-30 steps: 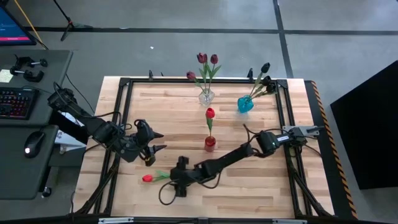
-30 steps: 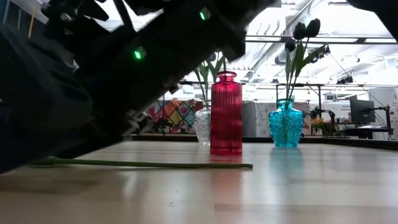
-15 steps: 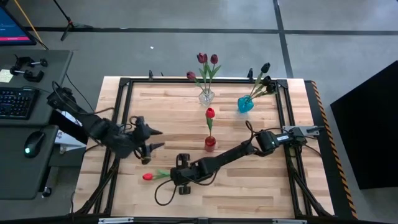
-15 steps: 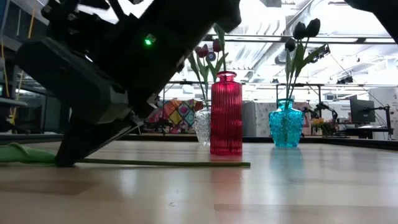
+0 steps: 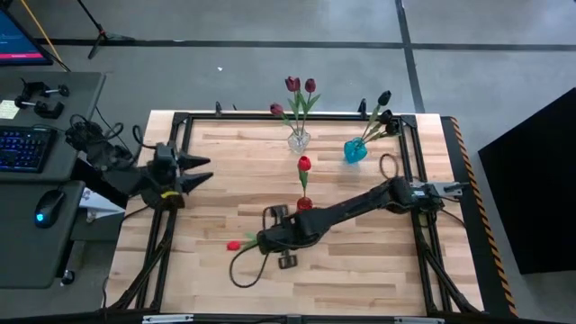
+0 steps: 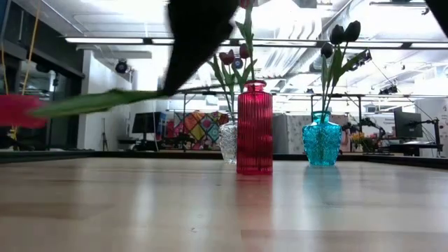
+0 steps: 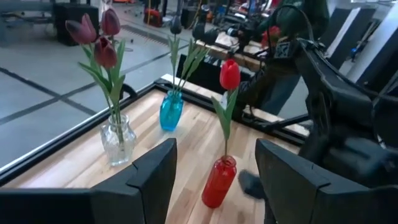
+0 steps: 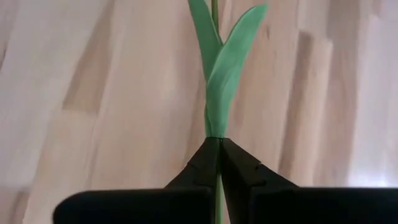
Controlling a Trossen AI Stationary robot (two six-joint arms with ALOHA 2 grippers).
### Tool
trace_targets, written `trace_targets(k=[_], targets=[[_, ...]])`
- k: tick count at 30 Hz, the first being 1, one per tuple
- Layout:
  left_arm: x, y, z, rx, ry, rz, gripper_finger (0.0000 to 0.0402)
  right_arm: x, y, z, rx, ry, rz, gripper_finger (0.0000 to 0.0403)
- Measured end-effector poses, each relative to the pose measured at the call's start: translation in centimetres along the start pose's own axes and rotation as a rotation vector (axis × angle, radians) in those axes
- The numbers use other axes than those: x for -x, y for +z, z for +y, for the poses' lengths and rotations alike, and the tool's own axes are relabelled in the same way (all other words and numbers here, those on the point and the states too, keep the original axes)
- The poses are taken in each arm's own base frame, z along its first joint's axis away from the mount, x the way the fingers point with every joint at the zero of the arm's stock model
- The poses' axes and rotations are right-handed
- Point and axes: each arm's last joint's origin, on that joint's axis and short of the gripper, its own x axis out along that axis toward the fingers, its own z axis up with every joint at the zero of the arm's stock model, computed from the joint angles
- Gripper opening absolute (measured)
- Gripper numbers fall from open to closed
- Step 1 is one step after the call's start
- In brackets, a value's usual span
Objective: Sort flowers into vase by color
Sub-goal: Put the red flower into the red vase
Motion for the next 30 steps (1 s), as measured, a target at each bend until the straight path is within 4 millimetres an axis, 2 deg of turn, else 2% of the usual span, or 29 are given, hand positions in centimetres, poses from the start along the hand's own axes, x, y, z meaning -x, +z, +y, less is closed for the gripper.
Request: trace_targets(k=[4, 7, 10, 12, 16, 19, 22, 24, 25, 30], targets=[[0.3, 0.1, 0.2, -0.033, -0.015, -0.005, 0.0207, 3.5, -2.5, -0.2, -0.074, -0.003, 0.028, 0.0001], [0.3, 0.1, 0.2, -0.050, -0.016, -0.004, 0.0207, 6.3, -4.9, 0.3, -0.196, 0.028, -0.032, 0.0000], [0.1, 0.0, 0.0, -0.059, -0.012, 0.001, 0.0207, 8.2, -7.5, 1.4, -0.376, 0.091, -0.189, 0.0000], [0.1, 0.0, -0.1, -0.062, 0.000, -0.003, 0.0207, 9.1, -9.0, 2.1, -0.507, 0.126, -0.359, 0.0000], [-0.1, 0.0, -0.3, -0.061, 0.036, -0.023, 0.0207, 9.7, -11.6, 2.8, -0.722, 0.123, -0.821, 0.0000], [-0.3, 0.1, -0.5, -0.045, 0.079, -0.057, 0.0207, 10.1, -13.5, 2.5, -0.800, 0.011, -1.184, 0.0000], [-0.5, 0.4, -0.8, -0.017, 0.122, -0.098, 0.0207, 10.8, -15.7, 1.6, -0.817, -0.120, -1.452, 0.0000], [-0.8, 0.4, -1.1, -0.005, 0.152, -0.120, 0.0207, 10.5, -17.0, 0.9, -0.764, -0.203, -1.545, 0.0000], [-0.9, 0.4, -1.3, 0.000, 0.164, -0.129, 0.0207, 10.2, -17.3, 0.5, -0.724, -0.238, -1.530, 0.0000], [-1.7, 0.1, -2.1, 0.037, 0.237, -0.162, 0.0207, 9.9, -17.1, -2.3, -0.582, -0.233, -1.588, 0.0000]])
